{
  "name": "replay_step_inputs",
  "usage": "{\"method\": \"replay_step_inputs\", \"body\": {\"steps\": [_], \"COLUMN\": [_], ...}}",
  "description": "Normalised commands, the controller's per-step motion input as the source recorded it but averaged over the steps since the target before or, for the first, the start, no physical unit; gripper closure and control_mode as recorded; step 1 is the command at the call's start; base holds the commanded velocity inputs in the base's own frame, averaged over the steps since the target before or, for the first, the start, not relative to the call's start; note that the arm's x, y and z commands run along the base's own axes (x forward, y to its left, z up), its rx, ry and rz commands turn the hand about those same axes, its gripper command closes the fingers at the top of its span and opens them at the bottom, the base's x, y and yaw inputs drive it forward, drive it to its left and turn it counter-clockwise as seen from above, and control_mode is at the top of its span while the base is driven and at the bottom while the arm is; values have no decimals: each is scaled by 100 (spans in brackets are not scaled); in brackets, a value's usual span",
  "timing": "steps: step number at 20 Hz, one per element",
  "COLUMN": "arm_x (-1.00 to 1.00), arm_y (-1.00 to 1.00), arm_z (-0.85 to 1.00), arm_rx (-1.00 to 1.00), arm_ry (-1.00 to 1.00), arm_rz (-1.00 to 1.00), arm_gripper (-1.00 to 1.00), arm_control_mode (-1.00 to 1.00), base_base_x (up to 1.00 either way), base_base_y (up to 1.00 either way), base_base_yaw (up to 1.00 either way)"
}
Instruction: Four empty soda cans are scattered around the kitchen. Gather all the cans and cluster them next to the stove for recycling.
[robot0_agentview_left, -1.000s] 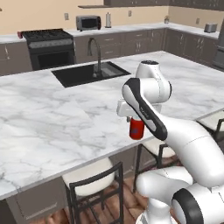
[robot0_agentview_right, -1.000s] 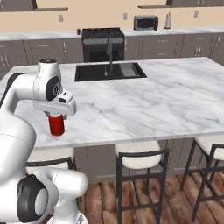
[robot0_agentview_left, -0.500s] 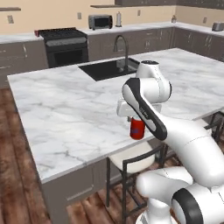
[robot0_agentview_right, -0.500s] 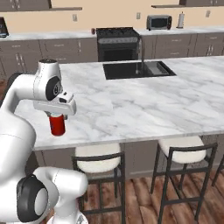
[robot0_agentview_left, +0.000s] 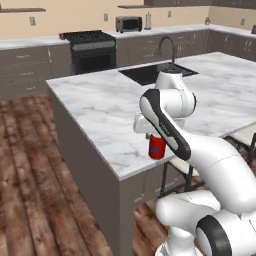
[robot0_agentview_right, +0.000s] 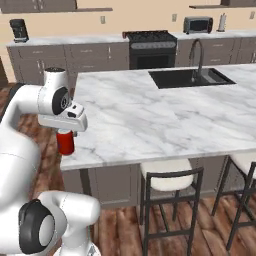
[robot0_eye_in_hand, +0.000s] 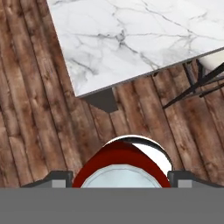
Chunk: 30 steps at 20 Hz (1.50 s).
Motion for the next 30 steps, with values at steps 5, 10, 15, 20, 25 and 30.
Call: {"method": "replay_step_inputs", "body": {"steps": [5,10,15,20,25,30], "arm_x": [0,0,0,0,0,0], "arm_y": [0,0,0,0,0,0], "arm_z": [0,0,0,0,0,0], "arm_rx": [0,0,0,0,0,0], "arm_ry": [0,0,0,0,0,0], "arm_rz": [0,0,0,0,0,0], "arm_gripper": [100,100,100,100,100,100], "arm_control_mode": [100,100,100,100,100,100], "base_base_x": [-7,2,32,66,62,67], "base_base_y": [95,100,100,93,79,74], "base_base_yaw": [0,-3,-3,-3,-8,-10]}}
